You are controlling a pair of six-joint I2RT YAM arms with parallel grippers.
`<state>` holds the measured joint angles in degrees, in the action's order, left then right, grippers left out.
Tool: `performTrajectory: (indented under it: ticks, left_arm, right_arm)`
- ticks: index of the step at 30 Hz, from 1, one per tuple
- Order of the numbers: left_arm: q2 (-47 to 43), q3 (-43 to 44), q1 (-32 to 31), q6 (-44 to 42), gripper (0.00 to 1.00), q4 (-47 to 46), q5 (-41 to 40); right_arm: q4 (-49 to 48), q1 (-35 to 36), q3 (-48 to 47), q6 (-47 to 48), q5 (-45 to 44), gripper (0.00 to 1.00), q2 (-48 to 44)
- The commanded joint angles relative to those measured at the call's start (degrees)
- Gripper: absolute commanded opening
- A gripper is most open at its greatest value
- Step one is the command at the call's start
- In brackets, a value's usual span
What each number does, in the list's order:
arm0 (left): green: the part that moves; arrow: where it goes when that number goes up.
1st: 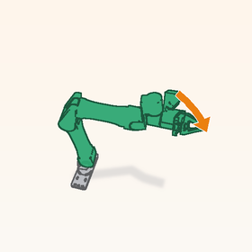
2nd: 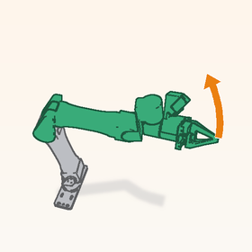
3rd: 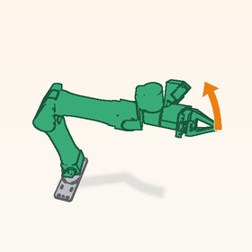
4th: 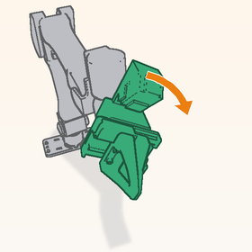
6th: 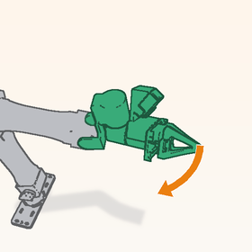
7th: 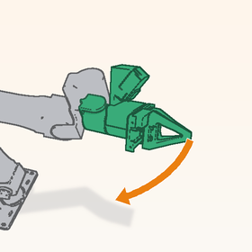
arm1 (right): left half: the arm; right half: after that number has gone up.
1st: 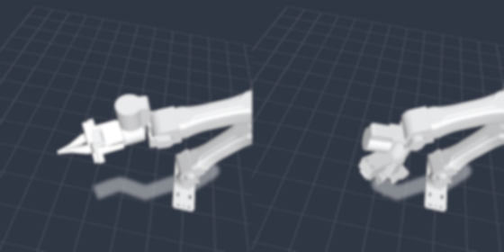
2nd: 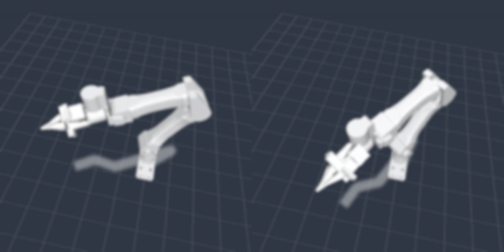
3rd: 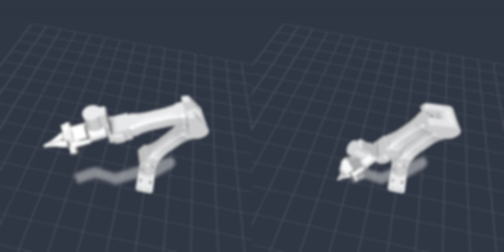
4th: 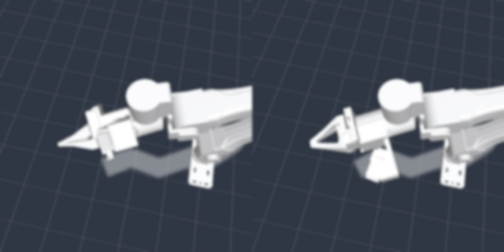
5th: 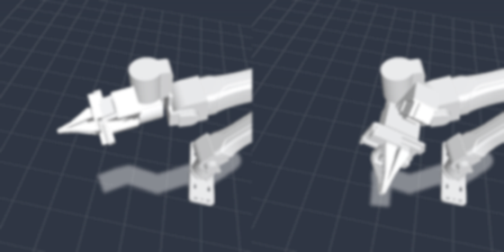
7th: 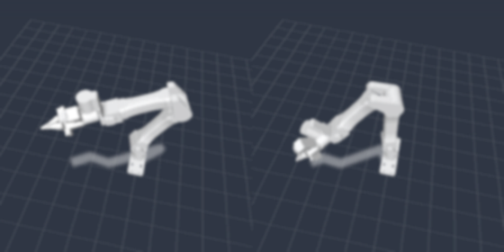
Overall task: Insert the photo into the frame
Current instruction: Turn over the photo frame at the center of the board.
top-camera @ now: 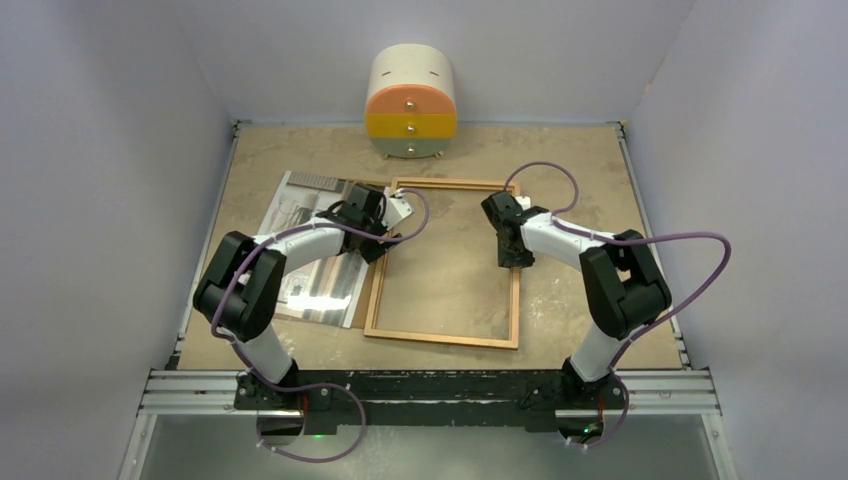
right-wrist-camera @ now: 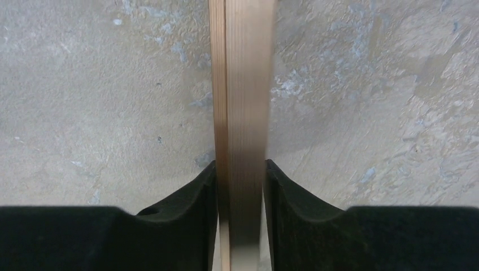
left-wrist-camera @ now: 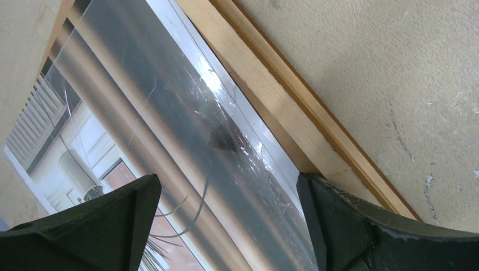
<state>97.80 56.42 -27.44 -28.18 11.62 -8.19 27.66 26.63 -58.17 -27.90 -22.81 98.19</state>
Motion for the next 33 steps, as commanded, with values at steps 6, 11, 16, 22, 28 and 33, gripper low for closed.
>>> performTrajectory:
  ticks: [6,11,16,22,28,33]
  left_arm:
    - [0.14,-1.98,-0.35,-2.11,1.0,-1.2,-1.3]
    - [-0.97,-2.46,-1.41,-2.48,1.0,-1.2,-1.83]
    - [-2.15,-0.84,-4.26,-0.84,1.0,0.61,-1.49]
    - [-1.33,1.07,-6.93,-0.05,1.0,1.18,-1.92]
    - [1.32,3.37,-8.76,0.95,1.0,1.21,-2.72]
    - [3.16,6.9,-10.34,2.28,1.0,2.85,-2.03]
  right_arm:
    - [-2.92,0.26,1.48,-0.23,-0.29,0.5,2.86]
    - [-2.4,-0.1,0.94,-0.57,-0.67,0.52,2.85]
    - [-0.9,-4.17,-0.62,-0.56,0.38,0.51,1.48]
    - [-1.02,-9.99,-0.63,-0.36,4.04,0.49,0.53]
    - [-0.87,-12.48,0.53,-1.21,5.02,0.44,-0.12]
    - [-0.09,-13.83,0.4,-2.62,3.61,0.49,-3.07]
